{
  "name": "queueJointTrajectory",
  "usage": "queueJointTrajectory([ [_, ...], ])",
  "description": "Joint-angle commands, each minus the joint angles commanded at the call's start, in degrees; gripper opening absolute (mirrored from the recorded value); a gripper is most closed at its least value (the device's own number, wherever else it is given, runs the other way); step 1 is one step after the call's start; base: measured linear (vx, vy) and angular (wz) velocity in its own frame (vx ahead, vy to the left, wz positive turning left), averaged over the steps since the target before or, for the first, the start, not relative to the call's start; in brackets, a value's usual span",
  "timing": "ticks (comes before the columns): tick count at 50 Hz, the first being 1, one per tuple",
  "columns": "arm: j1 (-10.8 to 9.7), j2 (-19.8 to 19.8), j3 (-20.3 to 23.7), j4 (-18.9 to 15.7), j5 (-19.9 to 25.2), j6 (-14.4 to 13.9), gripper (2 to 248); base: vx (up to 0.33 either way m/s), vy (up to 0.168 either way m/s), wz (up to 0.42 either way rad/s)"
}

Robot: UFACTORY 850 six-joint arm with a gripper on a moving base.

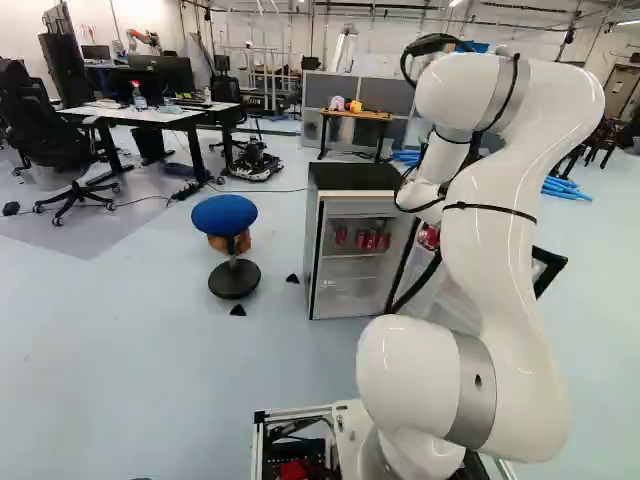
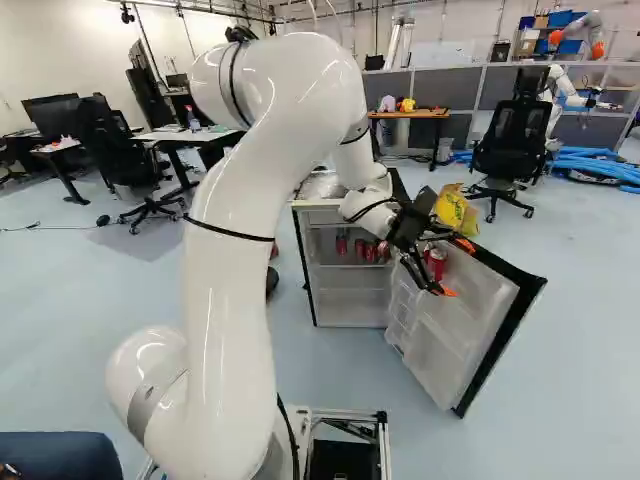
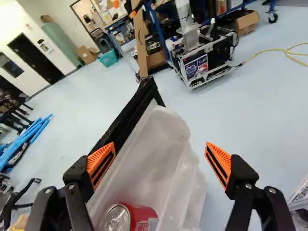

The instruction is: Grab a drink from the fridge

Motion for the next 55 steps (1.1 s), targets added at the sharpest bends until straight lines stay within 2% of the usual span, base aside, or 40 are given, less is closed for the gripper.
queueJointTrajectory([
  [27, 2.1, 6.5, 10.7, -16.3, -3.2, 0.0, 247, 0.000, 0.000, 0.000],
  [55, 4.5, 13.9, 21.5, -33.2, -3.8, 0.0, 247, 0.000, 0.000, 0.000],
])
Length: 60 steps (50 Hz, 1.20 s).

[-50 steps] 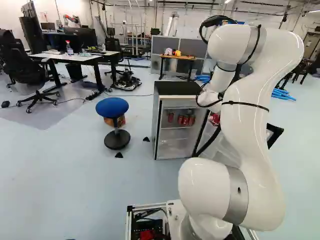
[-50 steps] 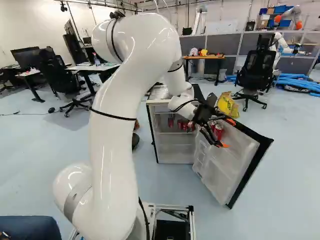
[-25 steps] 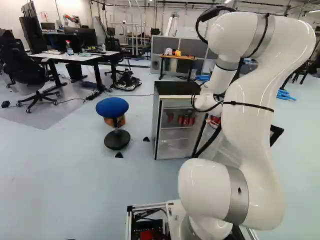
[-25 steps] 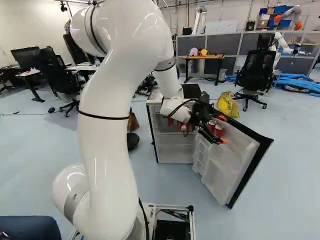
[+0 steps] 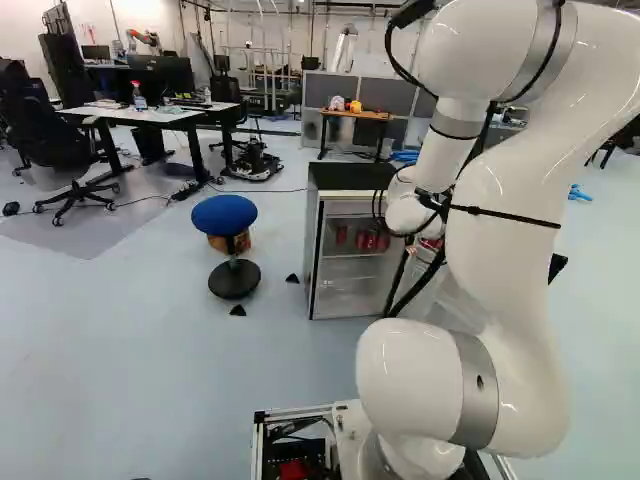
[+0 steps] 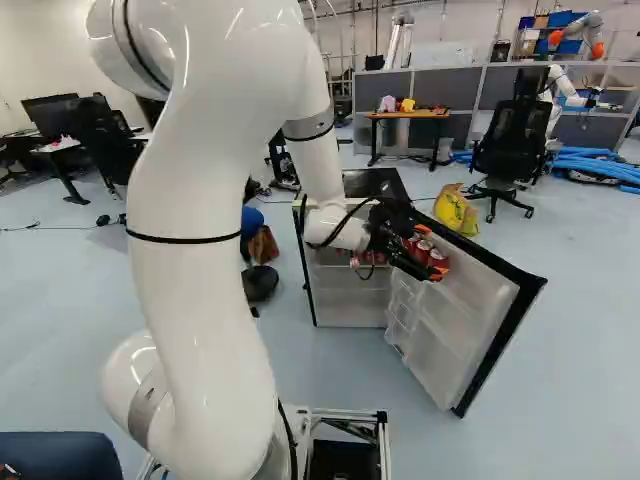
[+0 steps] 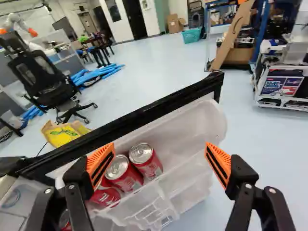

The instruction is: Grab a drink from the fridge

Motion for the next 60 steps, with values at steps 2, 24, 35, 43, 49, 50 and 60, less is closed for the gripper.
queueJointTrajectory([
  [2, 0.2, 0.6, 0.8, -1.2, 0.0, 0.0, 247, 0.000, 0.000, 0.000],
  [24, 2.1, 6.8, 8.9, -14.5, 0.0, 0.0, 247, 0.000, 0.000, 0.000],
  [35, 2.7, 10.0, 12.8, -21.1, 0.0, 0.0, 247, 0.000, 0.000, 0.000],
  [43, 3.1, 12.3, 15.6, -25.9, 0.0, 0.0, 247, 0.000, 0.000, 0.000],
  [49, 3.2, 13.4, 17.3, -29.6, 0.0, 0.0, 247, 0.000, 0.000, 0.000],
  [50, 3.3, 13.5, 17.5, -30.2, 0.0, 0.0, 247, 0.000, 0.000, 0.000],
  [60, 3.4, 13.8, 19.5, -36.2, 0.0, 0.0, 247, 0.000, 0.000, 0.000],
])
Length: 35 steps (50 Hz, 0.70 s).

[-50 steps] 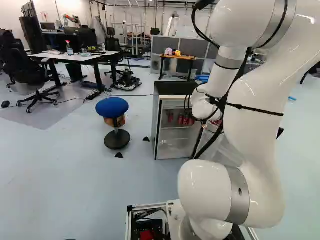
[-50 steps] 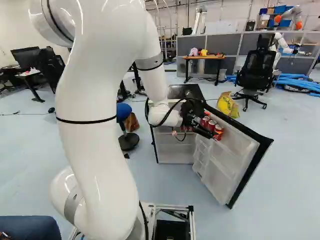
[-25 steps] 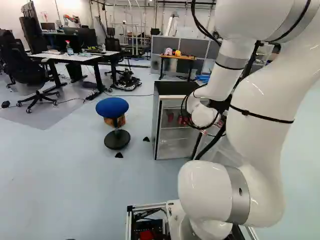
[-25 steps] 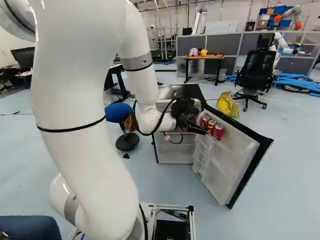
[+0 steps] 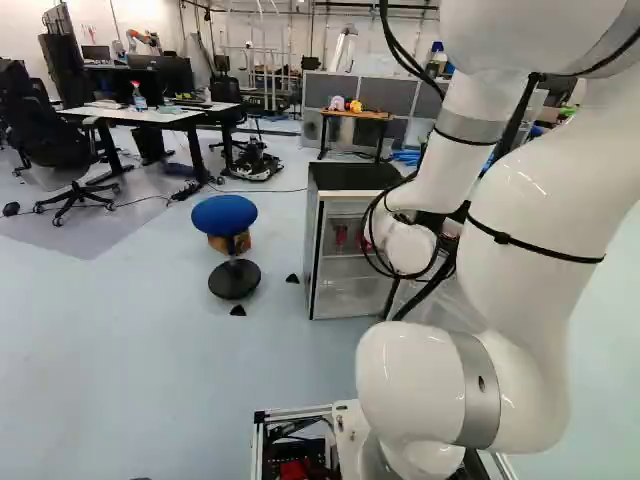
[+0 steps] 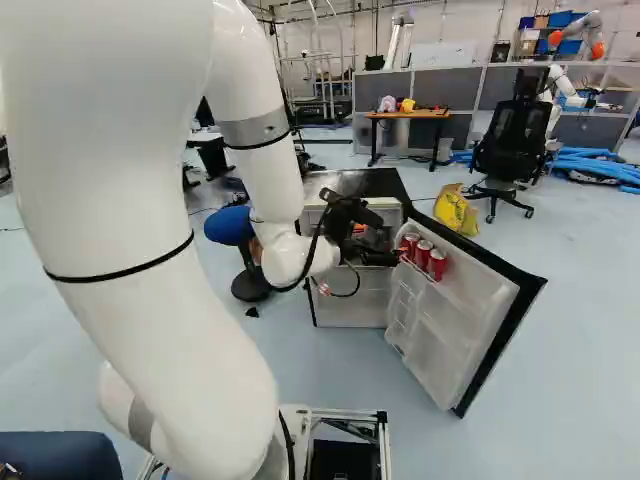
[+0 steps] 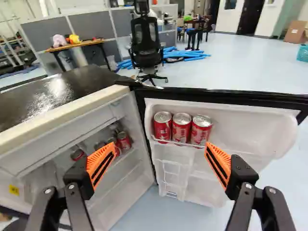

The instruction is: Grab a drink from the fridge

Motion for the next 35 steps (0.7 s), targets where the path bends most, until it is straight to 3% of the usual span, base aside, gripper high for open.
queueJointTrajectory([
  [35, 0.0, -6.1, -0.7, -21.1, 0.0, 0.0, 247, 0.000, 0.000, 0.000],
])
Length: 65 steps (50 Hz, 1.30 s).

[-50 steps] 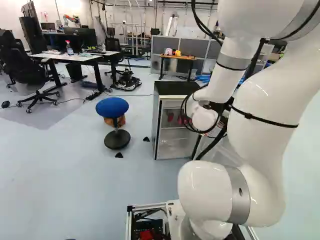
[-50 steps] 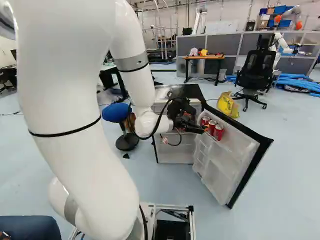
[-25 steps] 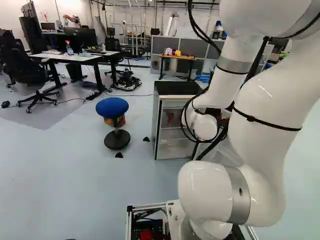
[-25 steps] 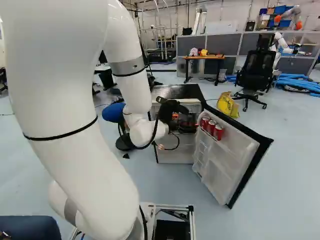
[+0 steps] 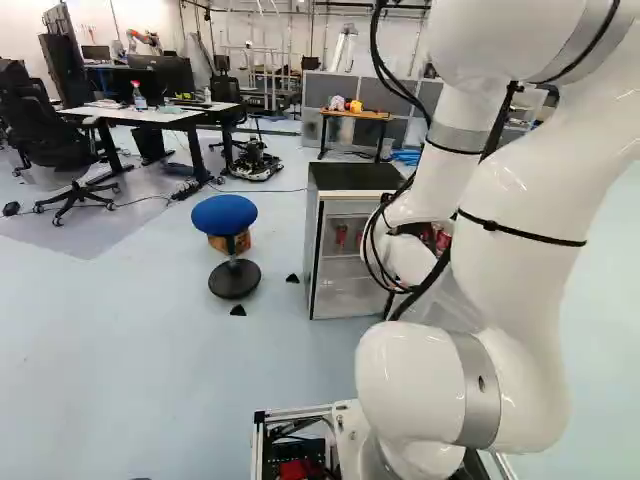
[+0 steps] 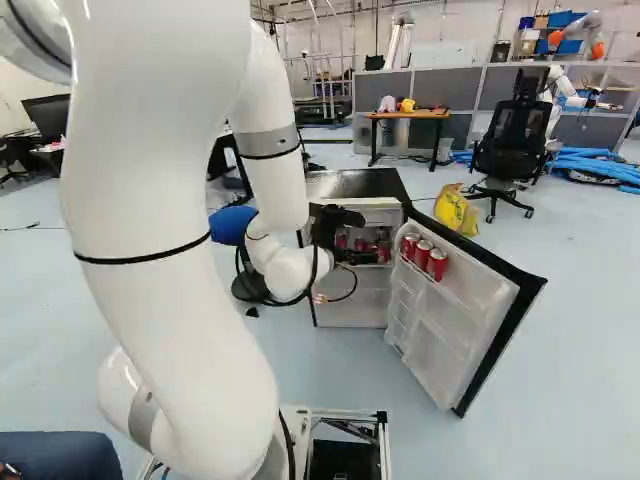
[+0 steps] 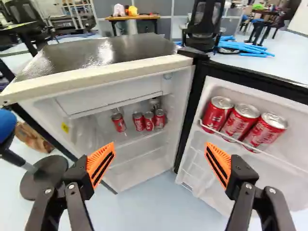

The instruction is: Grab a drink from the fridge

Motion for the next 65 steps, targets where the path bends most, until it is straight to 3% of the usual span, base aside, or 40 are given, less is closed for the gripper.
queueJointTrajectory([
  [41, 0.0, -8.7, -3.0, -15.4, -0.6, 0.0, 247, 0.000, 0.000, 0.000],
  [65, 0.5, -15.4, -7.3, -15.8, -0.6, 0.0, 247, 0.000, 0.000, 0.000],
])
